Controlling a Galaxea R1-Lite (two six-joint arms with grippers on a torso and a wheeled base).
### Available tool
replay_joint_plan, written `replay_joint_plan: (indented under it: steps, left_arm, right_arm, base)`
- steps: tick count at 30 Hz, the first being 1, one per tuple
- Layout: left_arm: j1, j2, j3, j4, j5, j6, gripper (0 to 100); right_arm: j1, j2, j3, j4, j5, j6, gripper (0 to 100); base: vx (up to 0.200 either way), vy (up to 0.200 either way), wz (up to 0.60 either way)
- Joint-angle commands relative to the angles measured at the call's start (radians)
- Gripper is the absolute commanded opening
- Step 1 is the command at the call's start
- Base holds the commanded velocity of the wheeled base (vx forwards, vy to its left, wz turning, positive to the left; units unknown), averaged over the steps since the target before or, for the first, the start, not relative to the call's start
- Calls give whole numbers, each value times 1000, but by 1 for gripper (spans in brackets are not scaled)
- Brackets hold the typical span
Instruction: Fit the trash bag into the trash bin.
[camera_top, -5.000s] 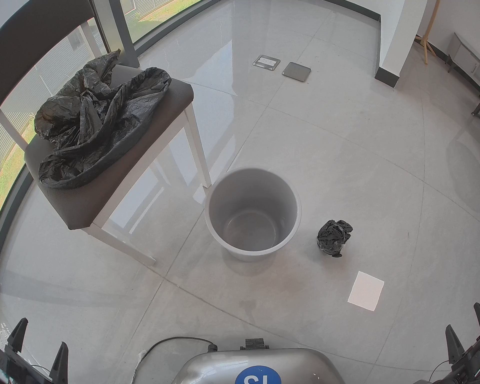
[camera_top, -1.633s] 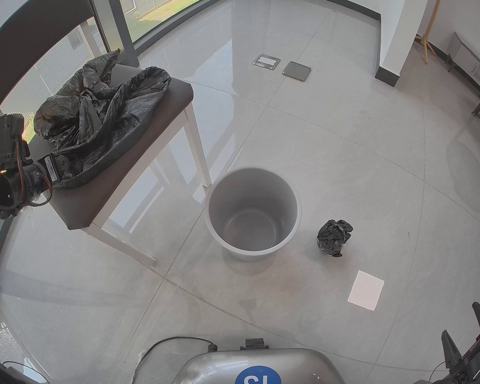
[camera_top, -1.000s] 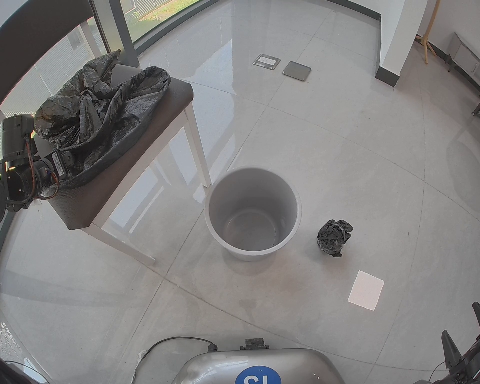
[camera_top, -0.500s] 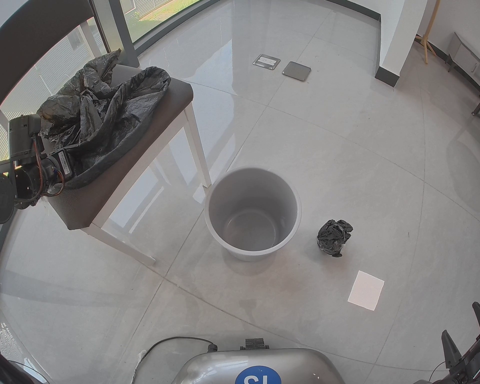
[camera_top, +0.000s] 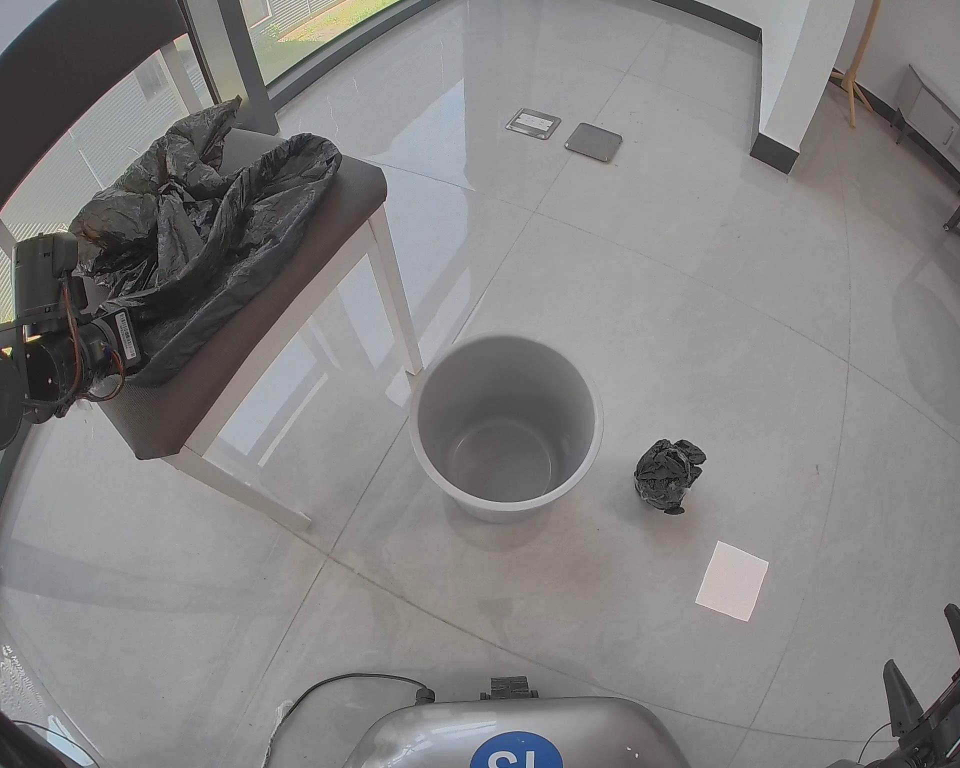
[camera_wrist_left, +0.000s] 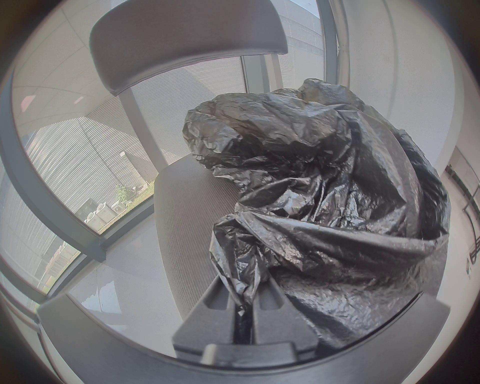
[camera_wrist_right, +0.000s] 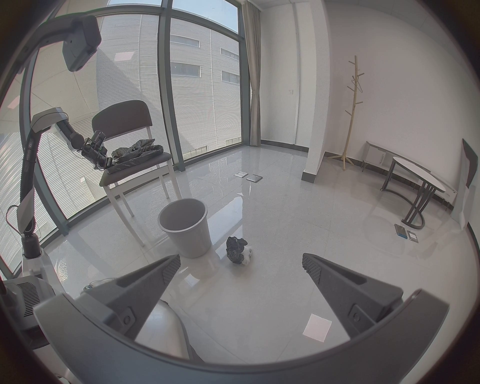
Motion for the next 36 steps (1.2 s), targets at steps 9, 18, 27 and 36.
replay_joint_plan:
  steps: [9,18,27,36]
  left_arm:
    - [-110,-36,125,-137,-50,29,0]
    - [-171,-73,218,-264,55,22,0]
    - [-213,-99,226,-284,62,-31,0]
    - [-351,-174,164,-358,101,118,0]
  right_arm:
    - [0,-18,16,7,-35,58,100]
    - [0,-18,17,6,-48,53,100]
    - [0,-18,17,1,-32,-5,100]
    - [0,-18,16,1,8,-17,100]
  base:
    - [0,0,0]
    - [0,0,0]
    - [0,0,0]
    - [0,0,0]
